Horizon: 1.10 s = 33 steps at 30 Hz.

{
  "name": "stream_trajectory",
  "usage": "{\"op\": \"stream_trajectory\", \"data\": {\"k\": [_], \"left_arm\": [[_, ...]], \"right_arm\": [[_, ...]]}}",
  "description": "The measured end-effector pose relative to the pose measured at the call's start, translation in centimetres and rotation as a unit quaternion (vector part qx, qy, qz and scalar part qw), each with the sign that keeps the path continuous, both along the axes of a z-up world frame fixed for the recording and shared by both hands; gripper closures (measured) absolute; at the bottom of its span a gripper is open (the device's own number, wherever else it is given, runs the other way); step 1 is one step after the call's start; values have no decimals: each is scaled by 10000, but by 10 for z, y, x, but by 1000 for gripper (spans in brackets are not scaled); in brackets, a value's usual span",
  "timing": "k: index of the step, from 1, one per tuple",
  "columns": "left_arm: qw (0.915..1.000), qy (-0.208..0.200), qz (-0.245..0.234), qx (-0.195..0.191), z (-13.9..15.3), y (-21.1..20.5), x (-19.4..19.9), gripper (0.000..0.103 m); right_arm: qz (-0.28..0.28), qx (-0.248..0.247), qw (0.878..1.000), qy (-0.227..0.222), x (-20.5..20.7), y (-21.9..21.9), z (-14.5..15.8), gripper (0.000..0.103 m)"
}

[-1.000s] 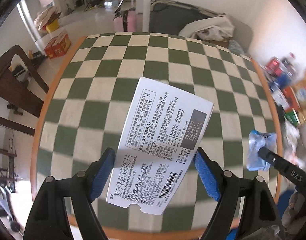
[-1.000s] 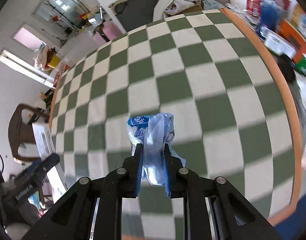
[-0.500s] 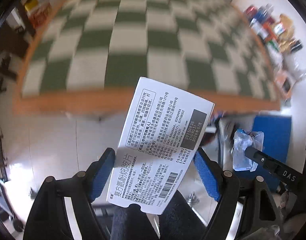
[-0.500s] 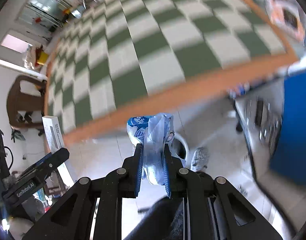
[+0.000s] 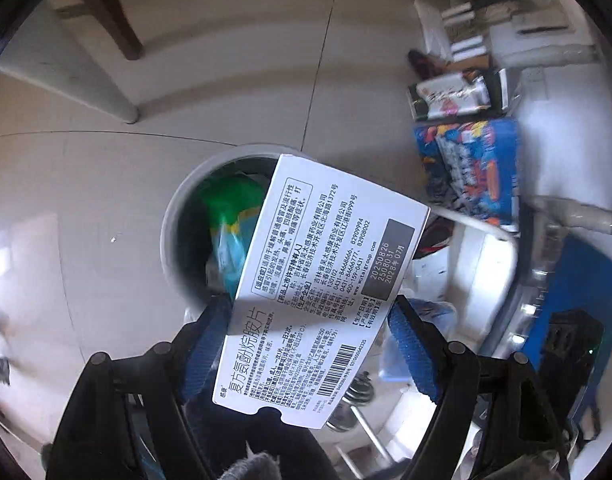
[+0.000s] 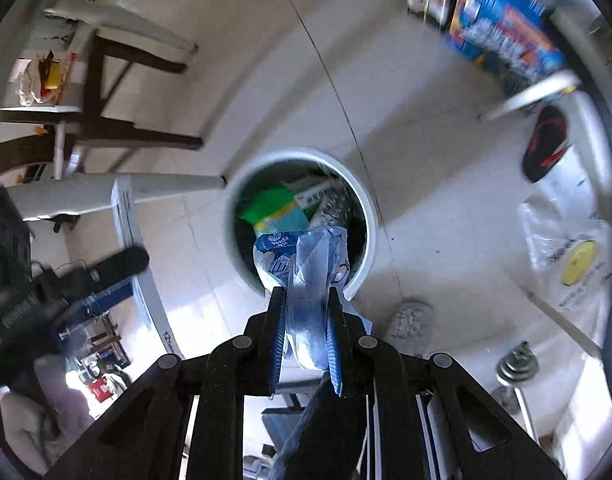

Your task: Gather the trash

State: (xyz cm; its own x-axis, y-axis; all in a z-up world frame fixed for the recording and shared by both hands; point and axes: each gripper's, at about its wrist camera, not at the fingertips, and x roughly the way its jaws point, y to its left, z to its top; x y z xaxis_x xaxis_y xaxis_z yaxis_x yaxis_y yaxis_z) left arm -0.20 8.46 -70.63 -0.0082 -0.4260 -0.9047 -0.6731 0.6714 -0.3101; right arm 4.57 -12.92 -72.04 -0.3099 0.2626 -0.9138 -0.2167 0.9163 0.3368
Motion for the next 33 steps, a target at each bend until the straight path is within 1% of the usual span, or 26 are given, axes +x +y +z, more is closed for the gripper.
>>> {"op": "stream_trajectory", "data": {"k": [1,2,4,5,6,7,8,9,11,12,13,14,17,19,20,21,23,26,31,32,33], "left_arm": [[9999,23,-91,42,-17,-2,2,22],[9999,32,-134,60,-27,-3,5,20],[9998,102,-146,91,-49,-4,5,0],[9997,136,-150,122,-56,-4,3,0],[9996,151,-148,166,-58,-4,1,0],[9994,156,-143,276,-59,-3,-1,0],[9990,128,-122,409,-57,-3,-5,0],[9984,103,-112,542,-54,0,-12,0],[9957,70,-136,912,-41,5,-27,0],[9936,42,-181,1114,-31,7,-35,0],[9921,48,-233,1232,-26,5,-38,0],[9909,71,-287,1310,-20,3,-41,0],[9857,205,-357,1633,8,-1,-51,0],[9836,255,-310,1757,33,-4,-58,0],[9818,288,-306,1852,52,-7,-62,0],[9808,298,-309,1900,63,-10,-62,0],[9805,288,-285,1921,90,-15,-64,0],[9783,226,-347,2028,146,-24,-70,0],[9779,69,-374,2056,228,-34,-76,0],[9776,12,-402,2065,250,-35,-79,0],[9771,-41,-430,2084,264,-38,-80,0]], "right_arm": [[18,35,10000,76,-1,1,-22,83],[16,89,9999,137,-3,3,-44,83],[72,105,9998,175,-5,8,-80,78],[116,178,9993,301,-8,12,-99,76],[124,221,9990,370,-9,14,-110,71],[156,238,9988,395,-11,17,-118,55],[236,258,9986,391,-13,21,-128,42],[284,251,9986,368,-15,23,-132,37],[406,208,9985,314,-18,29,-135,12],[480,117,9985,246,-20,30,-135,6],[548,31,9984,132,-21,31,-132,0],[619,-70,9981,4,-22,31,-126,0],[800,-328,9957,-322,-23,31,-101,0],[875,-519,9934,-537,-20,30,-79,0],[915,-619,9919,-624,-21,28,-67,0],[935,-675,9909,-692,-21,26,-51,0],[980,-730,9895,-775,-22,22,-19,0],[1030,-750,9877,-911,-22,13,45,0],[1083,-688,9860,-1066,-27,4,149,0],[1095,-689,9852,-1122,-29,3,171,0],[1096,-691,9848,-1155,-31,2,186,0]]}}
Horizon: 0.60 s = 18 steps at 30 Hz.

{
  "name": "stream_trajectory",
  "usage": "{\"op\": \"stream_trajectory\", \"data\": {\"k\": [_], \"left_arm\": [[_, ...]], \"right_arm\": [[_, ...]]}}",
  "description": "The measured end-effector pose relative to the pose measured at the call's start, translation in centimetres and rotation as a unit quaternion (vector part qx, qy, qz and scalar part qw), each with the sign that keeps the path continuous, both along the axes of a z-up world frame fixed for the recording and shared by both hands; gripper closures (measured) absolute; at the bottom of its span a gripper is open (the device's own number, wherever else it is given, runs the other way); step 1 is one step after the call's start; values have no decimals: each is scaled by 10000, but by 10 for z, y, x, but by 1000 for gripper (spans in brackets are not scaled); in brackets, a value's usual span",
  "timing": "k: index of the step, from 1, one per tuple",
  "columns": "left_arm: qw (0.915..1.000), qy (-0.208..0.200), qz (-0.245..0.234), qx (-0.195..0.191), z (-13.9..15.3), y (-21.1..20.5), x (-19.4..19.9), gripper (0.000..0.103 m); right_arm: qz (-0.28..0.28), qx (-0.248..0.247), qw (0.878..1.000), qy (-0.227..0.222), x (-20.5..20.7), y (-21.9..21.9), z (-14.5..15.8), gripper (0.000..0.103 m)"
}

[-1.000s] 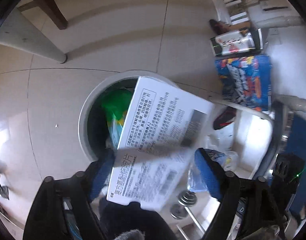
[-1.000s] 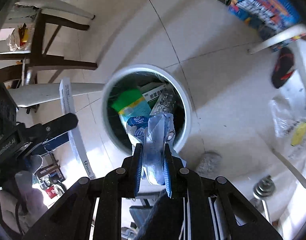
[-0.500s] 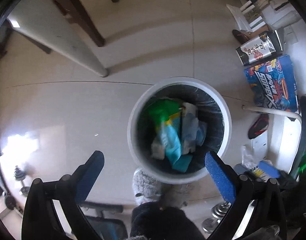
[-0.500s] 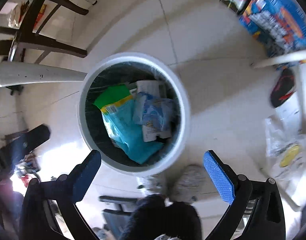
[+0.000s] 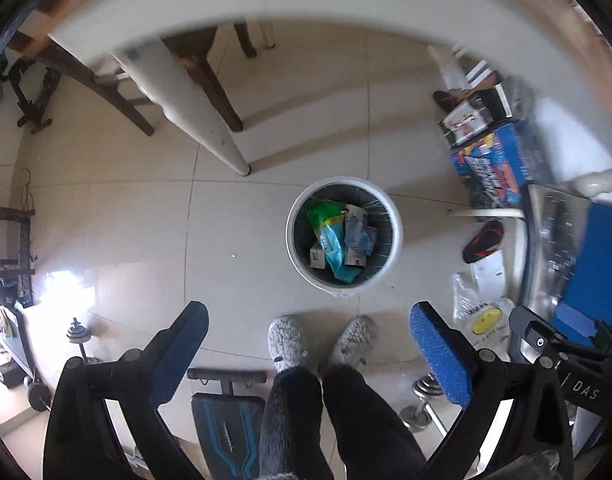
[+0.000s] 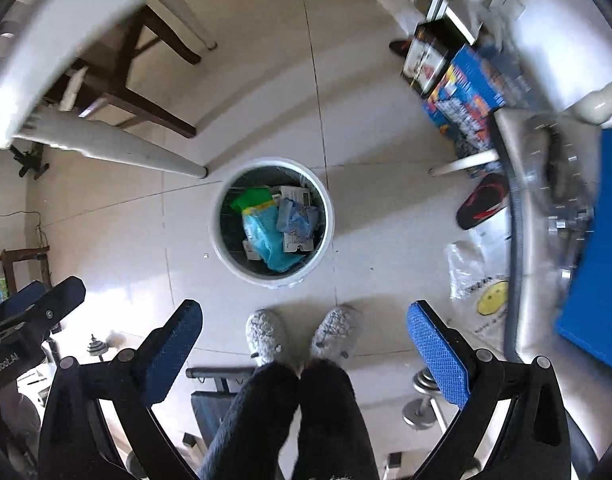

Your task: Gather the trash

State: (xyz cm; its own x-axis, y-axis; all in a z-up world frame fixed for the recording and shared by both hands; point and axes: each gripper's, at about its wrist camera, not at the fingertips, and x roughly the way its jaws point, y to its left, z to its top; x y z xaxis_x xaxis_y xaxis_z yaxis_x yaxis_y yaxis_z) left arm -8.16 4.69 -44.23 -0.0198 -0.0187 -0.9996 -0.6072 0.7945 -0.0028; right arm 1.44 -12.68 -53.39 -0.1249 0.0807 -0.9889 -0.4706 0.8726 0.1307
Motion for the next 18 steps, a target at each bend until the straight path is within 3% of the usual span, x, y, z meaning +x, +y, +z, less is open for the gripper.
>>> {"op": "stream_trajectory", "data": {"k": [11,18], "left_arm": [[9955,-800,-347,-369,179,-19,-20,0],[9871,-1389,-228,-765,258,-15,-33,0]], "right_arm": [[-87,647,9978,-122,-27,-20,227,0],[-7,1159,9932,-116,-46,-34,324,0]]}}
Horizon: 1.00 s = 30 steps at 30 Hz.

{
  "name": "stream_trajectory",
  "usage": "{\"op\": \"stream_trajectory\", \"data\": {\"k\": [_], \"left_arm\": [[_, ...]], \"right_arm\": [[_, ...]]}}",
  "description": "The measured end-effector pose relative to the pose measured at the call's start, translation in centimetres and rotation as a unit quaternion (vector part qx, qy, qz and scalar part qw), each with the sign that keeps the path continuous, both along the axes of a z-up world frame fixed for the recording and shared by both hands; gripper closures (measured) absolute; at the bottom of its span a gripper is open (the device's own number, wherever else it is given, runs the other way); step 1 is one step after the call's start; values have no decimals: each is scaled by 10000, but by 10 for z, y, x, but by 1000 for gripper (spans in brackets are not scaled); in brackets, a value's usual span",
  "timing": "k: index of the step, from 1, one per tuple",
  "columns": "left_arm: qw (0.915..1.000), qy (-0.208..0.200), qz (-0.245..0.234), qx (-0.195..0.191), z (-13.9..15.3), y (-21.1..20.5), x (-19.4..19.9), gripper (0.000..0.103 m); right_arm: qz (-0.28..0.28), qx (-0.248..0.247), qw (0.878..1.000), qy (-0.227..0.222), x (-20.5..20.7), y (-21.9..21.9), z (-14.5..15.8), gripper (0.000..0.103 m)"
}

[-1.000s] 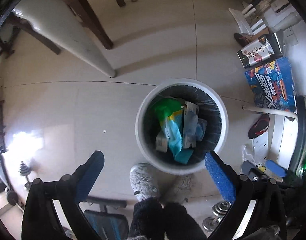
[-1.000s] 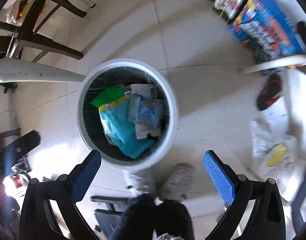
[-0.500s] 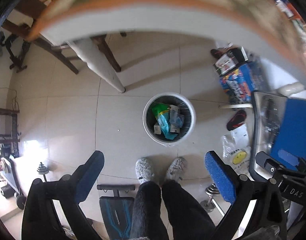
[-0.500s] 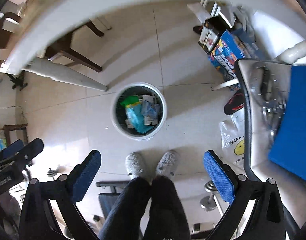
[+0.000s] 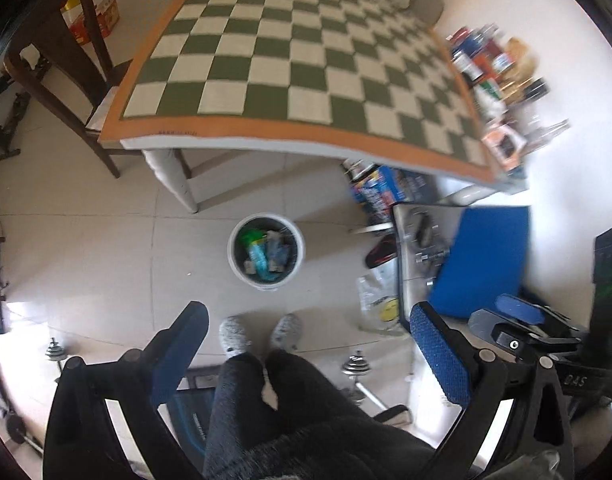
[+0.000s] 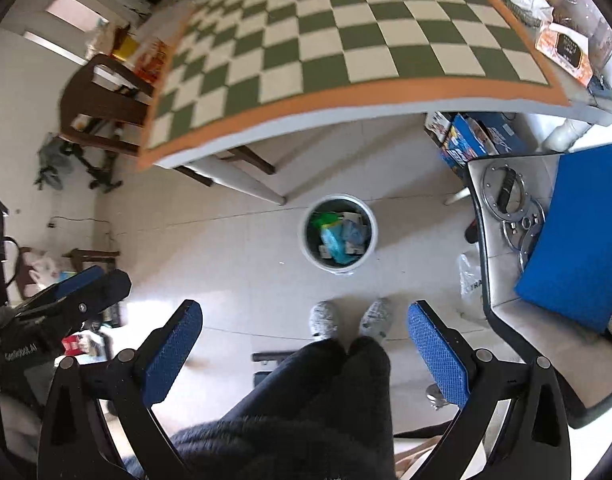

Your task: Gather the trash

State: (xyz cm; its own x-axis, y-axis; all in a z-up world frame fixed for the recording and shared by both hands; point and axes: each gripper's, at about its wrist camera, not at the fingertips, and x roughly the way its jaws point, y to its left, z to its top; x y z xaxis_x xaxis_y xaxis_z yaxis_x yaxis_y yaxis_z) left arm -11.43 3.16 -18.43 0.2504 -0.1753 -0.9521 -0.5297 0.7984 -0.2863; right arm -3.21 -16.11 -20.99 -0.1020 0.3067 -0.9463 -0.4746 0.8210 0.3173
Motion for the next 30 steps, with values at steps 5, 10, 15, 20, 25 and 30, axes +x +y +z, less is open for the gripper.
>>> {"op": "stream_trajectory", "data": {"k": [5,10,15,20,25,30], "left_arm": [[9992,-380,33,-111,44,1,-7,0],[9978,-604,66,-253,66,1,-16,0],[9967,-747,93,-294,78,-2,-26,0],[9963,-782,97,-332,80,-3,-35,0],[9963,-792,92,-329,80,-3,-41,0],[9962,-799,75,-333,80,-2,-41,0]], "right_arm": [[46,356,9993,-31,-6,-7,54,0],[129,603,9981,74,-11,-11,84,0],[262,710,9971,116,-17,-11,101,0],[360,738,9966,60,-21,-14,108,0],[392,751,9964,95,-24,-12,109,0],[457,754,9960,132,-29,-8,109,0]]}}
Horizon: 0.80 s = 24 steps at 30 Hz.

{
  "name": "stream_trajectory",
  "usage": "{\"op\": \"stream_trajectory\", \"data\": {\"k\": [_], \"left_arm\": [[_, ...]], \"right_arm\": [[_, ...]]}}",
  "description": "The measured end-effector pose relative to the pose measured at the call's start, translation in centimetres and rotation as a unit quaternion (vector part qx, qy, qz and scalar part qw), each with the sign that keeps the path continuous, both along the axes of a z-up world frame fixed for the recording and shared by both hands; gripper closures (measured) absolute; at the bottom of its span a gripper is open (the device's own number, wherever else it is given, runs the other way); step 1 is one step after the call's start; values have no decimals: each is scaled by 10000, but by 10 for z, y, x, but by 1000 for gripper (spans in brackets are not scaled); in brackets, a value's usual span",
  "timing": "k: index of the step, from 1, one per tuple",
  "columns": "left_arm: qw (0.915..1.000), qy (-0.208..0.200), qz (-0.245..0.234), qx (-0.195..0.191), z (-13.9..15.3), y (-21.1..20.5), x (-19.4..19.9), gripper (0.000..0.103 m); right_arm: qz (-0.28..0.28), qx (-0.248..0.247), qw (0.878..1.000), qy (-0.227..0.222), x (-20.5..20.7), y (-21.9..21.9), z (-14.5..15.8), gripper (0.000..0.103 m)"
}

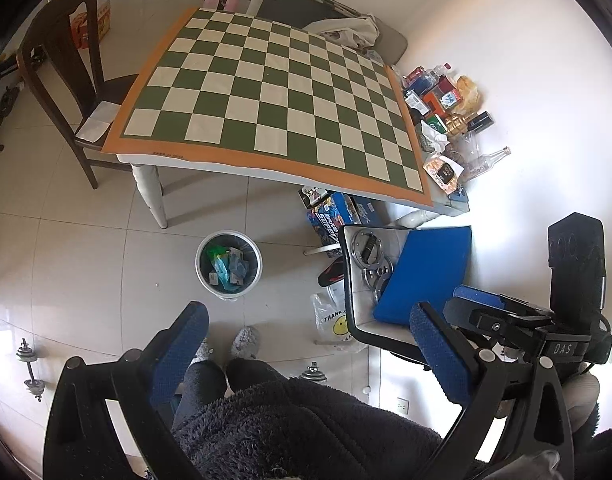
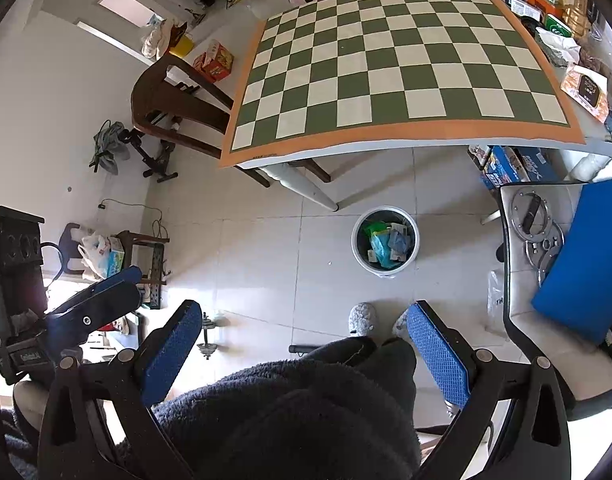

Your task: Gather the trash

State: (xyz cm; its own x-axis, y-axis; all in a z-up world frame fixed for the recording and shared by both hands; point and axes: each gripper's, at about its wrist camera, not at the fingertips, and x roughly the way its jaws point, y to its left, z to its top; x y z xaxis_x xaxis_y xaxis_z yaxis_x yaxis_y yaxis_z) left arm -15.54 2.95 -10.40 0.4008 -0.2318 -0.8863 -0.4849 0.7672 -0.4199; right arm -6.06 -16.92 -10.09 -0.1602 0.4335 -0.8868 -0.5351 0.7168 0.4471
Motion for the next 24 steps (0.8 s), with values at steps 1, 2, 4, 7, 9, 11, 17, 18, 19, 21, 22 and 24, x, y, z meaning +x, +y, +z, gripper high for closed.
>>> {"op": "stream_trajectory", "data": {"k": [1,2,4,7,9,11,17,18,19,21,22,24], "left_arm": [[10000,-12,5,6,0,0,-1,0],[10000,-14,17,11,0,-1,-1,0],[10000,-1,19,-3,0,-1,-2,0],[10000,31,6,12,-1,-2,-4,0],[10000,40,7,33,-1,-2,-6,0],[10000,50,-6,53,0,-3,-8,0],[9999,94,-34,61,1,-5,-10,0],[9999,103,-41,63,1,-6,-7,0],[9999,105,-47,63,1,-6,-7,0],[9999,106,-39,72,1,-7,-6,0],[9999,108,-39,74,1,-7,-7,0],[9999,106,-22,74,1,-8,-7,0]], "right_arm": [[9,-2,10000,4,-1,0,0,0],[15,0,10000,4,-1,0,0,0],[-2,-9,10000,7,-2,1,0,0],[13,-18,10000,12,-2,1,0,0],[54,-29,10000,13,-5,1,0,0],[63,-32,10000,25,-5,0,0,0],[112,-41,9999,17,-8,-2,0,0],[106,-40,9999,29,-8,-2,0,0],[122,-33,9999,33,-8,-3,0,0],[143,-42,9999,19,-9,-3,1,0],[144,-33,9999,25,-9,-3,1,0],[148,-43,9999,17,-9,-3,1,0]]}}
